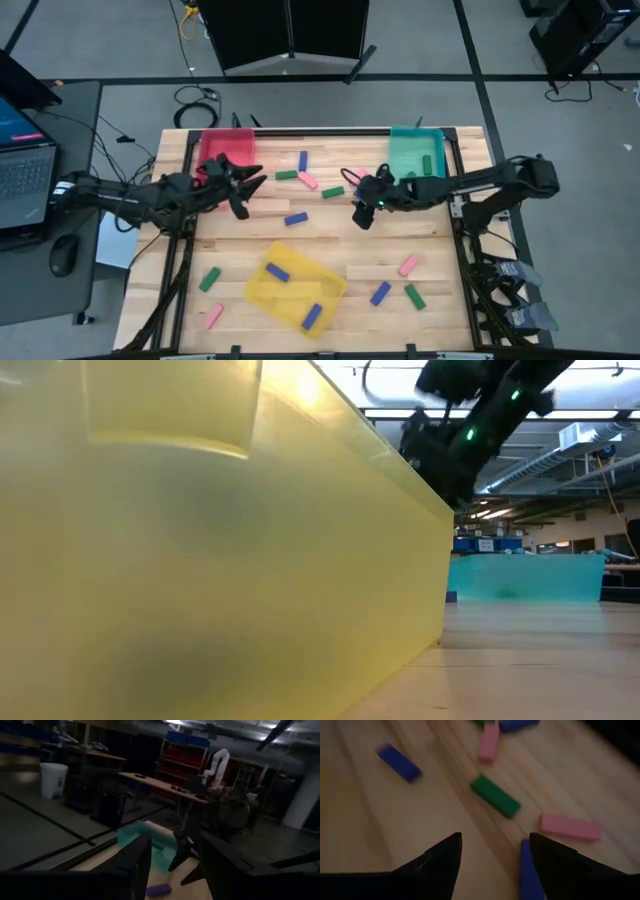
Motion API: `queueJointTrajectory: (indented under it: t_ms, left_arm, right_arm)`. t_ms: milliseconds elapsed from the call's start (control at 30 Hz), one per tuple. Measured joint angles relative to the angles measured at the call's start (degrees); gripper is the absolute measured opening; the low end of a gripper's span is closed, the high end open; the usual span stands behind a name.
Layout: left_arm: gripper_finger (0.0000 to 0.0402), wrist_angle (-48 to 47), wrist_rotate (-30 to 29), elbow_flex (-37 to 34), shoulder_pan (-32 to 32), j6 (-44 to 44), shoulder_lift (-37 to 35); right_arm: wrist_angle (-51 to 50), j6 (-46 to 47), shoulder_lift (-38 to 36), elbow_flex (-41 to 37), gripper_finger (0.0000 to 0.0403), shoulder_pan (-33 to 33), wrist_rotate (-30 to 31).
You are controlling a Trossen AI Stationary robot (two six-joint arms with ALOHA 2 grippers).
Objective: Sort blocks
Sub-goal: Put the blue block into the yellow bin
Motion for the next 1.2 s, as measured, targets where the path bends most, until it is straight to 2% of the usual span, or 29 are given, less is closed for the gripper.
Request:
queueJointTrajectory:
  t_ms: [133, 433, 600, 733, 900, 1100, 1200]
  left_arm:
    - [0.0168, -4.57, -3.02, -0.07, -2.24, 0.00, -2.54]
    - [0.0168, -10.18, -9.52, -0.07, -7.17, -0.01, -6.02]
    - [0.0168, -10.85, -10.47, -0.07, -8.81, 0.00, -6.68]
    - [0.0168, -10.87, -10.58, -0.07, -9.40, 0.42, -6.66]
    - [0.0168, -10.87, -10.73, -0.07, -9.40, 0.42, -6.66]
    - [0.0168, -12.07, -10.72, -0.06, -9.40, -0.90, -6.66]
    - [0.0168, -14.64, -10.71, -0.04, -9.40, -2.94, -6.62]
  right_arm:
    - [-1.33, -0.49, 4.45, 0.00, 0.0259, -3.40, -2.92]
    - [-2.67, -3.00, 11.41, 0.00, 0.0279, -8.45, -4.28]
    - [-2.04, -4.37, 14.55, 0.00, 0.0278, -10.65, -4.80]
    - [-1.07, -5.41, 16.66, 0.26, 0.0271, -11.96, -8.17]
    - [-0.73, -5.43, 17.73, 0.31, 0.0227, -11.98, -8.99]
    - [0.10, -6.12, 15.72, -0.02, 0.0117, -10.73, -9.07]
    - [0.30, -6.65, 14.77, -0.16, 0.0115, -10.18, -9.09]
